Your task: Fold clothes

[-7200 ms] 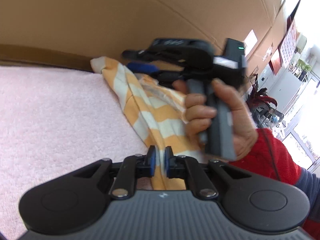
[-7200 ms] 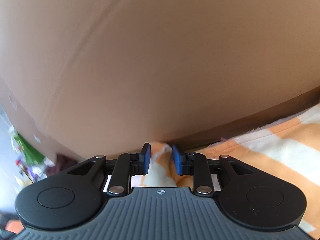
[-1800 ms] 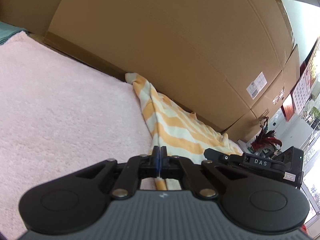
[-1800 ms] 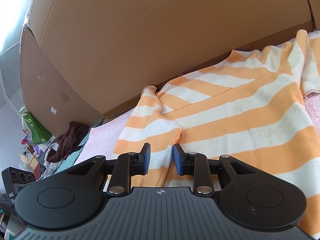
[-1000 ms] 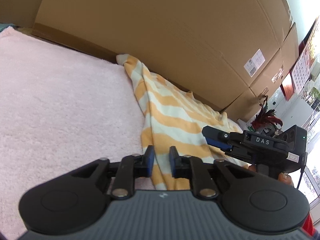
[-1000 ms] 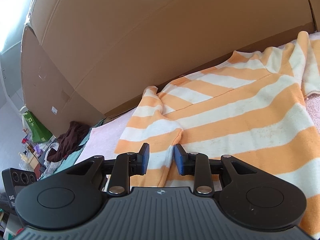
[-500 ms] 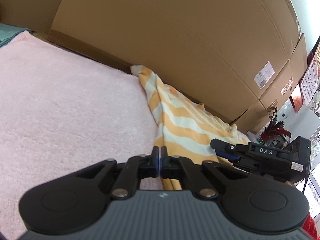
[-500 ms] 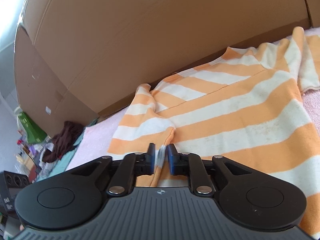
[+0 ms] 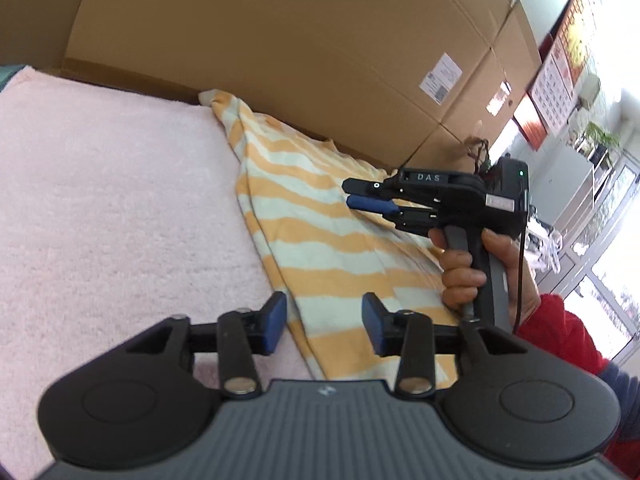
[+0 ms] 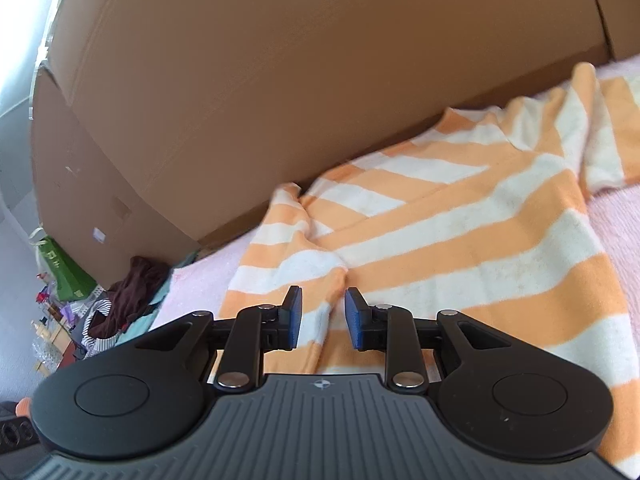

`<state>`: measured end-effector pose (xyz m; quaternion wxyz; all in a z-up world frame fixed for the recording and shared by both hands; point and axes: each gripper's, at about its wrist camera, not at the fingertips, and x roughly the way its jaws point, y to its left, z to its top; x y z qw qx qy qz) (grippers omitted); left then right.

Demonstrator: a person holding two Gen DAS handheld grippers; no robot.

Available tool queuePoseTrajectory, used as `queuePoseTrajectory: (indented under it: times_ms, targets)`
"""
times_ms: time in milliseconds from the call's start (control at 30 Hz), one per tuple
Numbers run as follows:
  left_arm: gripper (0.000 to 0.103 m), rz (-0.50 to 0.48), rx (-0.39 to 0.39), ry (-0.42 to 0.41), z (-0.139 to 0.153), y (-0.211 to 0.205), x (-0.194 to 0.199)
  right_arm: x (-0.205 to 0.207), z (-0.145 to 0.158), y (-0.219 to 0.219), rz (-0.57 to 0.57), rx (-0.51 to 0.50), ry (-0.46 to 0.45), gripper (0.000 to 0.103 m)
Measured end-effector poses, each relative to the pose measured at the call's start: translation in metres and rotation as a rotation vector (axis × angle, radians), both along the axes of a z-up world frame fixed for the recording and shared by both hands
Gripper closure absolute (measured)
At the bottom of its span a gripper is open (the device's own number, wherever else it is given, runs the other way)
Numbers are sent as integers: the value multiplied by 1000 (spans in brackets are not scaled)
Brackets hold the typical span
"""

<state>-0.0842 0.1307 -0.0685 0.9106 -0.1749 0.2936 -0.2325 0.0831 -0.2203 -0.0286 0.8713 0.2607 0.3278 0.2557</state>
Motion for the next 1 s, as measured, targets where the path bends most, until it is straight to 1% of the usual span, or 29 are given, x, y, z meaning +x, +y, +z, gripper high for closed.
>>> queuePoseTrajectory:
  times_ms: [33,133,200,267,333,400,433,467,567,667,700,767,833,867,933,1000]
  targets:
    - [58,-7,1,-2,1,1,-5,-9,1,-2,-4,18,7,76]
    - [58,-22,-46,31,-2,9,-14,-52,1,-8,34,65,-9,76]
    - [58,-30,-85,65,-7,15,-22,-86,-4,-11,75,78,-14,76]
    - [58,-45,-113,67,-9,18,-34,-120,-12,-13,128,94,-3,76]
    - [58,-64,-129,70,-10,18,-43,-145,-16,-13,173,84,-23,79]
    - [58,-81,-132,73,-10,16,-50,-168,-19,-12,219,72,-45,78]
    - [58,-91,-131,74,-9,14,-52,-173,-18,-8,243,65,-51,78]
    - [58,-101,-130,75,-8,13,-53,-177,-17,-4,267,57,-55,75]
    - [57,-124,-125,73,-8,9,-57,-183,-16,11,330,33,-66,74]
    - [57,-130,-122,76,-8,8,-58,-184,-16,17,327,12,-94,75]
    - [57,-132,-121,77,-8,8,-59,-184,-17,17,322,13,-94,78]
    - [61,-136,-119,79,-9,8,-60,-185,-19,16,310,15,-95,86]
    - [62,-140,-117,81,-9,7,-61,-187,-21,12,292,24,-89,88]
    - [63,-143,-116,82,-9,7,-61,-188,-21,12,284,29,-90,88]
    - [72,-143,-104,70,-8,4,-63,-189,-21,12,273,31,-97,89]
    - [74,-152,-89,60,-5,1,-64,-191,-17,12,271,31,-116,89]
